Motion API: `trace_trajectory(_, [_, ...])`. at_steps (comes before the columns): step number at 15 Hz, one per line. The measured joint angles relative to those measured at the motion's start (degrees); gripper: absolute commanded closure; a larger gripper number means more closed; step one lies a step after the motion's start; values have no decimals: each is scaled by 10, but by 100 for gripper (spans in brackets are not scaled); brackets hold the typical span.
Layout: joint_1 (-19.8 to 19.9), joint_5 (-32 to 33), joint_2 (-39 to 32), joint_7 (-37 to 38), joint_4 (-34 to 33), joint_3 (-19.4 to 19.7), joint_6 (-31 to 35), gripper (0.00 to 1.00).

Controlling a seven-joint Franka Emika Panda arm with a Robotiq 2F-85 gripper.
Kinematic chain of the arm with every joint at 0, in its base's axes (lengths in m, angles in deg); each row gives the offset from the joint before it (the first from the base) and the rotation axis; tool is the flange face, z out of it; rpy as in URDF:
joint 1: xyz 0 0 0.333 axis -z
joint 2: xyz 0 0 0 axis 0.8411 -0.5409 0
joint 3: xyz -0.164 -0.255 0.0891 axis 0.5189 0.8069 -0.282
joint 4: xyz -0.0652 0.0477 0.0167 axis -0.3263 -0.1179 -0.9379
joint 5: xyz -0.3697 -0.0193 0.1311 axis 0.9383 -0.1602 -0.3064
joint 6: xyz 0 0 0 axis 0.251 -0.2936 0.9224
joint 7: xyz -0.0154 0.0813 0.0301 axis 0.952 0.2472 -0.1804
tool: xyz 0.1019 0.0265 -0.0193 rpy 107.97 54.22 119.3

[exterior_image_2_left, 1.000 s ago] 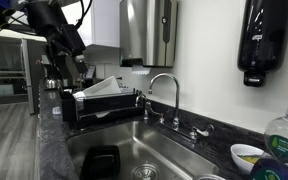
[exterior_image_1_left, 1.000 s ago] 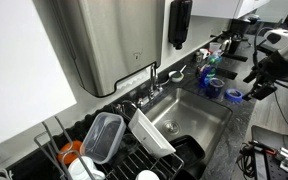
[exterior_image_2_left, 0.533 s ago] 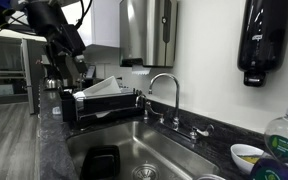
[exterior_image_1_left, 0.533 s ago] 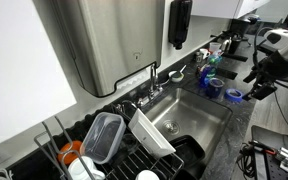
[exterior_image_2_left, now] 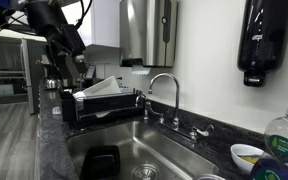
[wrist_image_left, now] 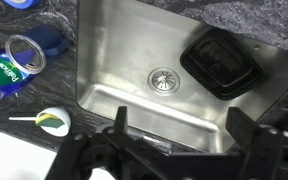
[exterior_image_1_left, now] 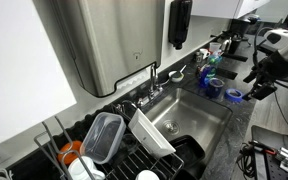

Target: Turn the right tap handle to the left

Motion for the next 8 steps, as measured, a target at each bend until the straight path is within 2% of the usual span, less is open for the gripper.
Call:
trace_trajectory(5, [1,1,-3,-1,-8,4,11,0])
trace_trajectory(8, [3,10,-24,-17,-21,21,45,0])
